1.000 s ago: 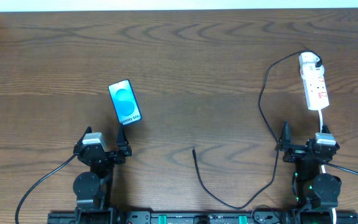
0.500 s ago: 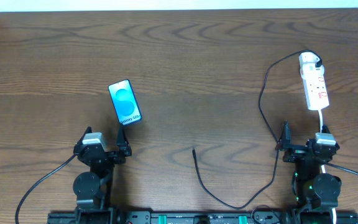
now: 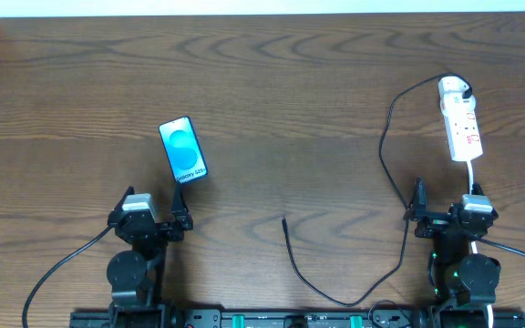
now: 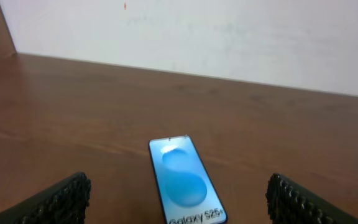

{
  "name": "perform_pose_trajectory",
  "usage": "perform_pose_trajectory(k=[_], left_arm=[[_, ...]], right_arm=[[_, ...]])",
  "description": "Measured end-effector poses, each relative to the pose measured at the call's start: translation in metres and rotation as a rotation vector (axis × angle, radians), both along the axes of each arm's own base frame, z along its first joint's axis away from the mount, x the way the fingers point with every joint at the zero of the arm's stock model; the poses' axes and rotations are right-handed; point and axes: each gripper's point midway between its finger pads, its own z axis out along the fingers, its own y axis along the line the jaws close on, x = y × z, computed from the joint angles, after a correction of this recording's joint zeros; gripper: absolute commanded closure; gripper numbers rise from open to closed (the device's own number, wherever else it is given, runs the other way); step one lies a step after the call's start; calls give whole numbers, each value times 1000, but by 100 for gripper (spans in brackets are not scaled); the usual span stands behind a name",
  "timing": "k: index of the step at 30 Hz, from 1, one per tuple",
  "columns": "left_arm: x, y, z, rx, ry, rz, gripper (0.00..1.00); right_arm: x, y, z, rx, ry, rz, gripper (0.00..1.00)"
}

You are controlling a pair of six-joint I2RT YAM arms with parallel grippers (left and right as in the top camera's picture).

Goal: Plug charger to phone and switch on socket

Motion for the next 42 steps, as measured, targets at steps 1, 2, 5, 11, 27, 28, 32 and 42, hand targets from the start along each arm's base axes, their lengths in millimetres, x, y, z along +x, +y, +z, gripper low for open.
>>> perform_pose_trajectory(k=[1,2,5,11,27,28,32,42], left_arm=[[-1,0,-1,2,14,-1,10],[-1,0,-5,5,36,-1,10],[-1,0,-15,14,105,-4,9],[8,0,4,12,182,-6,9],[75,1,75,5,383,-10,9],[79,1,78,5,402,-10,9],[92,2,81,1,519,-11,9],[116,2,75,-28,797,0,10]], right_arm=[[0,0,0,0,0,0,1],[0,0,0,0,0,0,1],[0,0,0,0,1,0,1],[0,0,0,0,0,1,1],[0,1,0,0,2,4,1],[0,1,0,0,1,4,1],[0,1,0,0,1,3,1],[0,1,0,0,1,4,1]])
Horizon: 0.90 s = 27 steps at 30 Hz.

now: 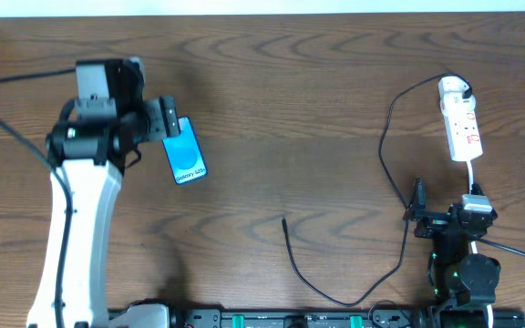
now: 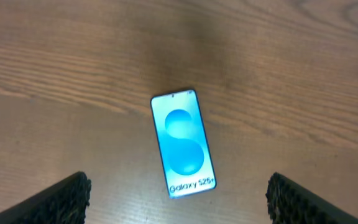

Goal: Plug charger to phone and switch on socket
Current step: 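Move the left gripper forward over the blue phone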

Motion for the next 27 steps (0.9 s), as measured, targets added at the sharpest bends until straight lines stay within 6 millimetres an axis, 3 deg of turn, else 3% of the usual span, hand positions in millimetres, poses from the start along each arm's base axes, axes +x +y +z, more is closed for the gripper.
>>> perform_pose_trajectory(k=[5,18,23,25,27], left_arm=[[12,0,-17,-4,64,2,10],[6,5,-20,-44,95,69,9],[10,13,-24,-70,197,108,10],[14,14,-31,-77,253,112,19],[22,14,-41,-85,293,113,42]], right_arm=[[0,0,0,0,0,0,1],[0,0,0,0,0,0,1],[0,0,0,0,0,0,1],[0,0,0,0,0,0,1],[0,0,0,0,0,0,1]])
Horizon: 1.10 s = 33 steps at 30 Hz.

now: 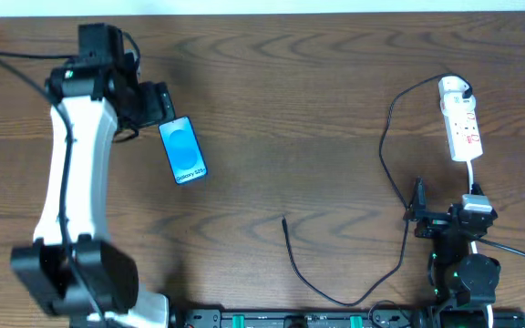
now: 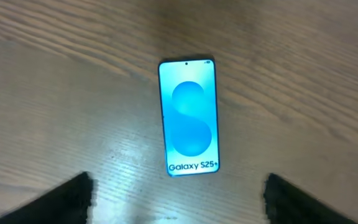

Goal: Plug charger to phone and switch on socket
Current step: 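Move the left gripper forward over the blue phone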

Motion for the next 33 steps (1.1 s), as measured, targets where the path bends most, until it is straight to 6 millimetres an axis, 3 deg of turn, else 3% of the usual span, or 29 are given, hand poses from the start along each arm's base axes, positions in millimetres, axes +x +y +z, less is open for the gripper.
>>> perform_pose_trajectory(k=[2,3,4,5,11,20,26,33], left_arm=[[6,-1,-18,-13,49,4,49],[7,-2,-28,-23,77,0,46],[7,-4,-38,-36,106,-3,5],[8,-6,-47,-45,130,-2,2],[6,-10,-77,-80,221,-2,2],[11,-10,-100,-84,250,4,2],[3,-11,-122,-90,274,31,2],[1,-14,-128,-47,281,93,2]], right_arm=[[0,0,0,0,0,0,1],[0,0,0,0,0,0,1],[0,0,0,0,0,0,1],[0,0,0,0,0,0,1],[0,0,0,0,0,0,1],[0,0,0,0,0,0,1],[0,0,0,0,0,0,1],[0,0,0,0,0,0,1]])
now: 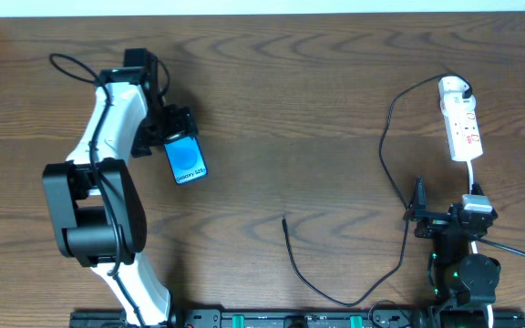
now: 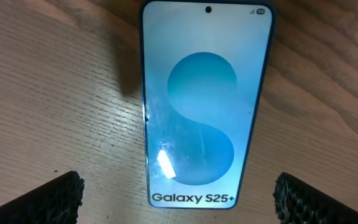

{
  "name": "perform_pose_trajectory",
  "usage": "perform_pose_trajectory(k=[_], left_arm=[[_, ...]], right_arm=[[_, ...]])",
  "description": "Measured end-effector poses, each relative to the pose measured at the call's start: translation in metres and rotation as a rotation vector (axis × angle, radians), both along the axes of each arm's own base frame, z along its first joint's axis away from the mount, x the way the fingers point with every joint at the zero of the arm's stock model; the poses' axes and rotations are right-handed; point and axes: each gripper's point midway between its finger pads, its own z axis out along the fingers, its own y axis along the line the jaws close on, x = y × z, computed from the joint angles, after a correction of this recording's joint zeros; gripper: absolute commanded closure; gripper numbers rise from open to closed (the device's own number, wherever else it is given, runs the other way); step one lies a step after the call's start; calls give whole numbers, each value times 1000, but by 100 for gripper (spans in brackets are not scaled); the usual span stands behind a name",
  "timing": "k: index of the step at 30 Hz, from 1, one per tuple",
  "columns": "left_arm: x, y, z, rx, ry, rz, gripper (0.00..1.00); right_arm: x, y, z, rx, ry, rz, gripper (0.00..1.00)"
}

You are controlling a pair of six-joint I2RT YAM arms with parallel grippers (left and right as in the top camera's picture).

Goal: Plug charger to phone and switch on socket
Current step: 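Move the left gripper forward over the blue phone, then lower the left gripper and close it on the phone's sides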

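Observation:
A phone [image 1: 184, 157] with a lit blue screen reading "Galaxy S25+" lies flat on the wooden table [image 1: 299, 109]. My left gripper [image 1: 173, 128] hovers low over its far end, open, and the phone [image 2: 204, 102] fills the wrist view between the two black pads [image 2: 58, 199]. The black charger cable [image 1: 386, 155] runs from a white socket strip [image 1: 460, 123] at the right and loops down to a loose end [image 1: 284, 221] at centre. My right gripper [image 1: 419, 211] rests at the front right by the cable; its jaws are too small to judge.
The white wall edge [image 1: 262, 7] borders the far side of the table. The right arm's base [image 1: 468, 264] stands at the front right, with the socket strip's white lead passing beside it.
My left gripper has come down closer to the phone, which now fills much more of the wrist view. In the overhead view the arm has shifted right, over the phone's far end.
First my left arm sat folded at the front left, gripper open, phone ahead of it. Then it stood extended beside the phone, looking down on it. Later it was farther back, above the phone. Now it is low over it. Right arm, cable and socket have not moved.

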Motion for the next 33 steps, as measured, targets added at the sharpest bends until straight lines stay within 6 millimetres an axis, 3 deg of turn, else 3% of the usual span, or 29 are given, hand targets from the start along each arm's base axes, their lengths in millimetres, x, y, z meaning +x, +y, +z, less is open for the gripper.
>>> perform_pose_trajectory(k=[4,7,10,19,24,33], left_arm=[[3,-12,0,52,-11,-7,2],[7,-10,-2,60,-23,24,2],[4,-10,-21,61,29,27,2],[10,-12,-27,45,12,26,2],[6,-12,-47,46,63,24,2],[7,-17,-47,16,60,24,2]], right_arm=[[0,0,0,0,0,0,1],[0,0,0,0,0,0,1],[0,0,0,0,0,0,1],[0,0,0,0,0,0,1],[0,0,0,0,0,0,1],[0,0,0,0,0,0,1]])
